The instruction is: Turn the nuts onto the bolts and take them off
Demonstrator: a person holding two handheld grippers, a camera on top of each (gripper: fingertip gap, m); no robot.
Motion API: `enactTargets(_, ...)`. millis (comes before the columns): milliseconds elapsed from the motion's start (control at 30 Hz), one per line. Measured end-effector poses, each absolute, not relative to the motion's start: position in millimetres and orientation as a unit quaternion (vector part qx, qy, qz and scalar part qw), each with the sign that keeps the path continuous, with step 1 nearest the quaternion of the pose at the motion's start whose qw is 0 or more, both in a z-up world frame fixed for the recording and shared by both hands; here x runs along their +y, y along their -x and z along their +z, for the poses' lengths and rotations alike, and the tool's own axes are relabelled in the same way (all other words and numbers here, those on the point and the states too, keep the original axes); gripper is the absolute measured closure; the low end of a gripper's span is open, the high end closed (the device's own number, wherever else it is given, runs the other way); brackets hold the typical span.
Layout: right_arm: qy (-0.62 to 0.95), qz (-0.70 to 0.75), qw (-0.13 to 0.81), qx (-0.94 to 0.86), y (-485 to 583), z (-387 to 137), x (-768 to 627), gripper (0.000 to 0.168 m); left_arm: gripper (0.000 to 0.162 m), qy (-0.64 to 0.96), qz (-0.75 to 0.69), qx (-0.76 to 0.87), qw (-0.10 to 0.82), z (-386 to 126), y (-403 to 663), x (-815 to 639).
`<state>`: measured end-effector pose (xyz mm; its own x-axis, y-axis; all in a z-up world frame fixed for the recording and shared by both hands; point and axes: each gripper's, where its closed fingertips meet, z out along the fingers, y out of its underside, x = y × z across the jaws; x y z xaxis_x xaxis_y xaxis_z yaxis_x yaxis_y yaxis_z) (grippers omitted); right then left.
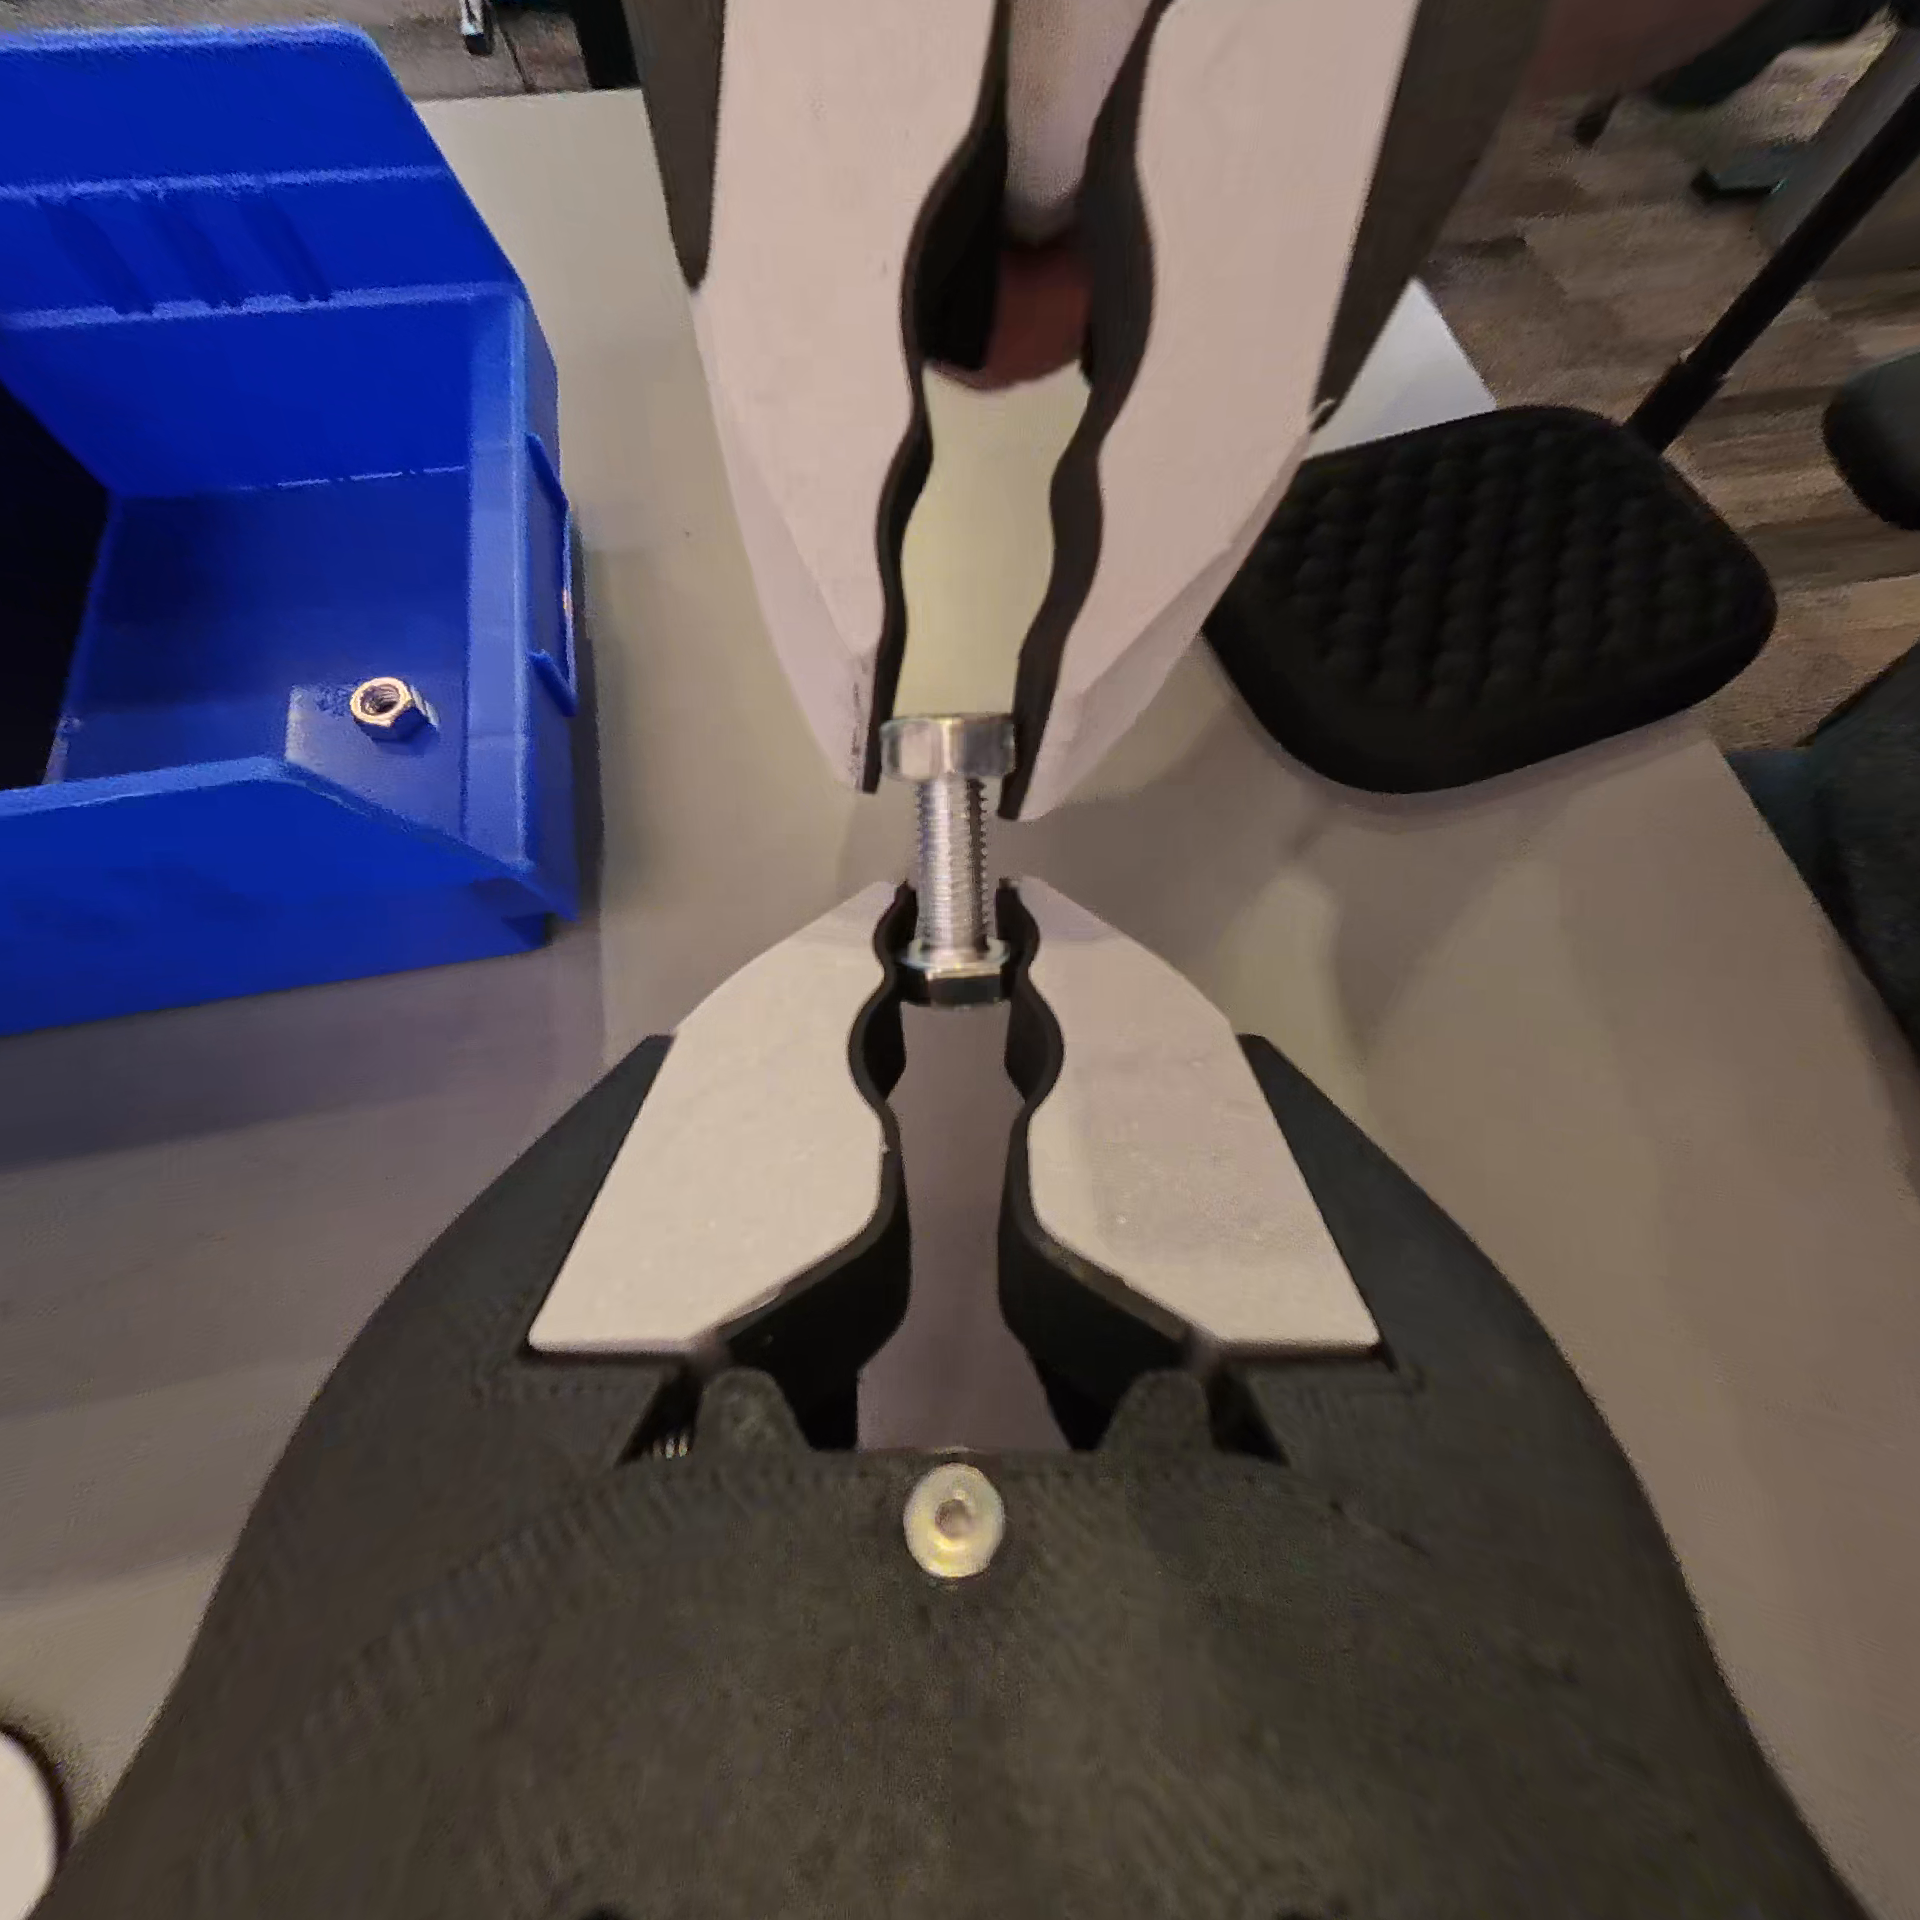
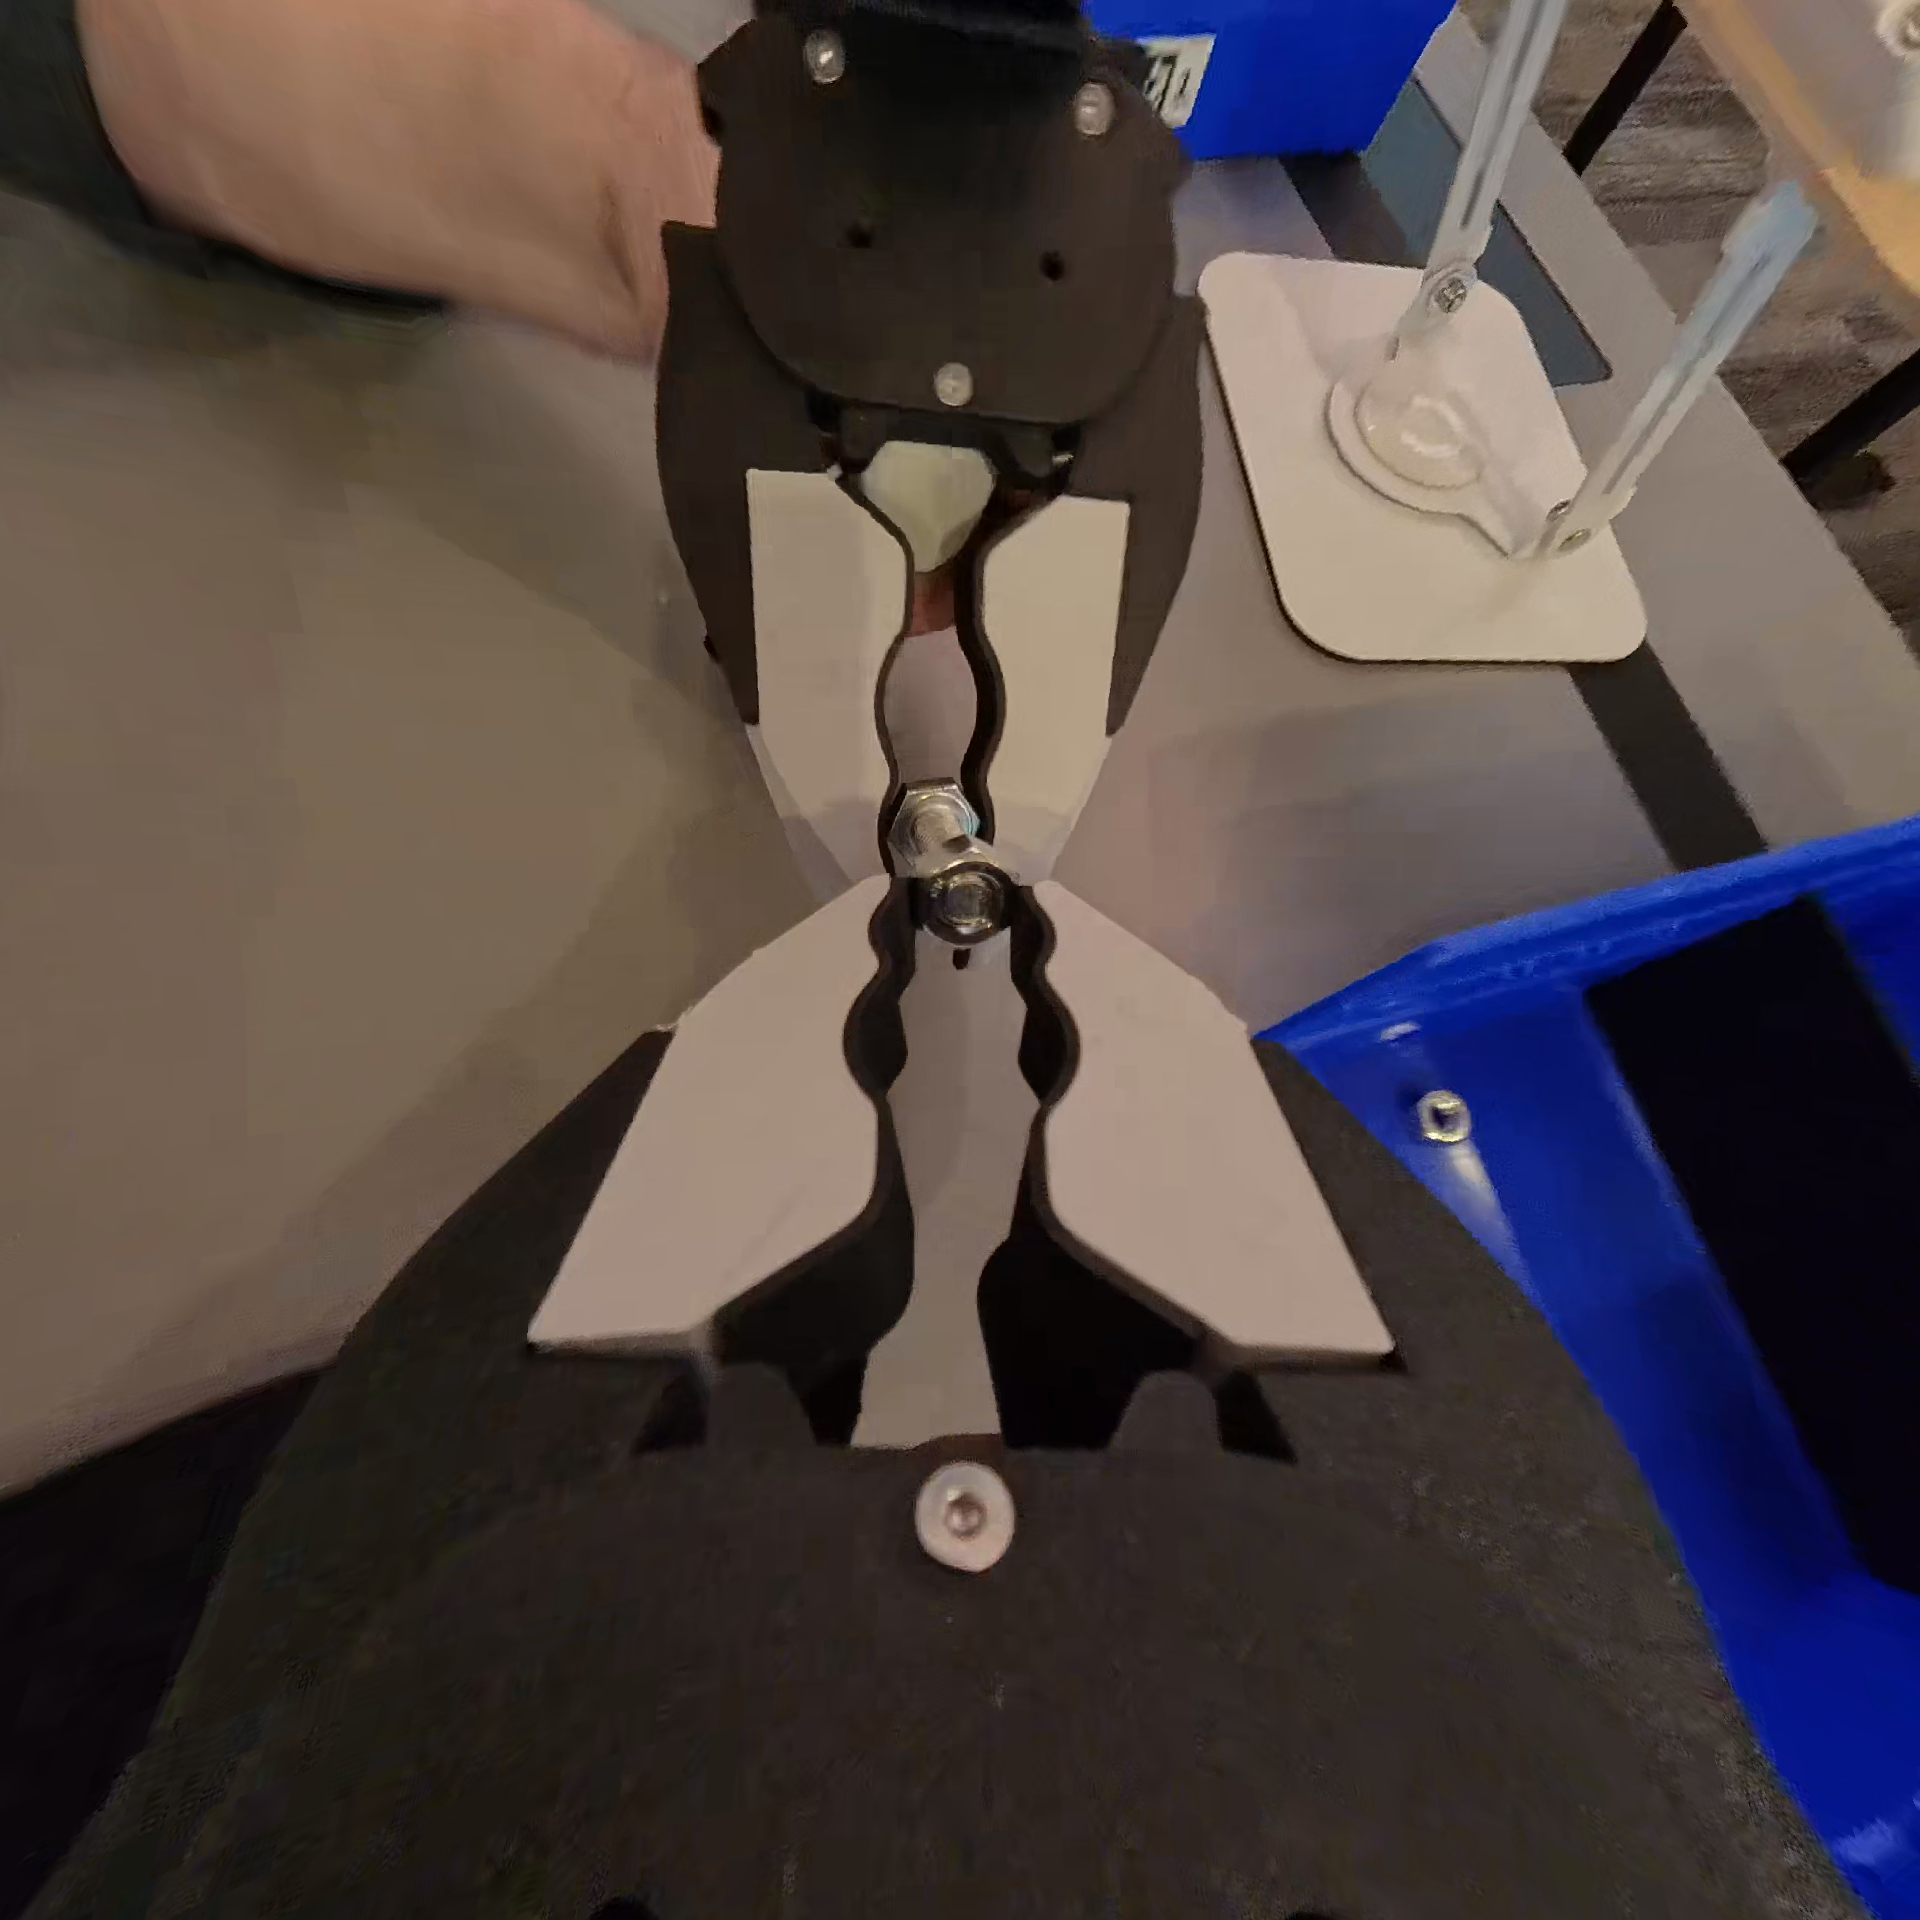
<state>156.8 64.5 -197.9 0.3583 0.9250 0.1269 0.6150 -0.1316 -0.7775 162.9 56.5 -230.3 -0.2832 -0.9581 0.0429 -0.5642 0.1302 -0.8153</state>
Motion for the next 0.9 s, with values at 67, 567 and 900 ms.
enactTargets(67,0.72,0.157,0.373,-0.564,-155.7,-199.5,63.9,0.15,0.147,0.539,-0.372,0.713,0.249,-235.7,-162.5,54.4)
enactTargets(567,0.734,0.155,0.372,-0.547,-155.9,-191.5,69.0,0.126,0.147,0.543,-0.345,0.71,0.285,-234.4,-163.5,65.2)
enactTargets(900,0.802,0.412,0.335,-0.273,-160.4,-195.1,71.5,0.143,0.147,0.54,-0.246,0.717,0.367,-231.8,-168.8,80.2)
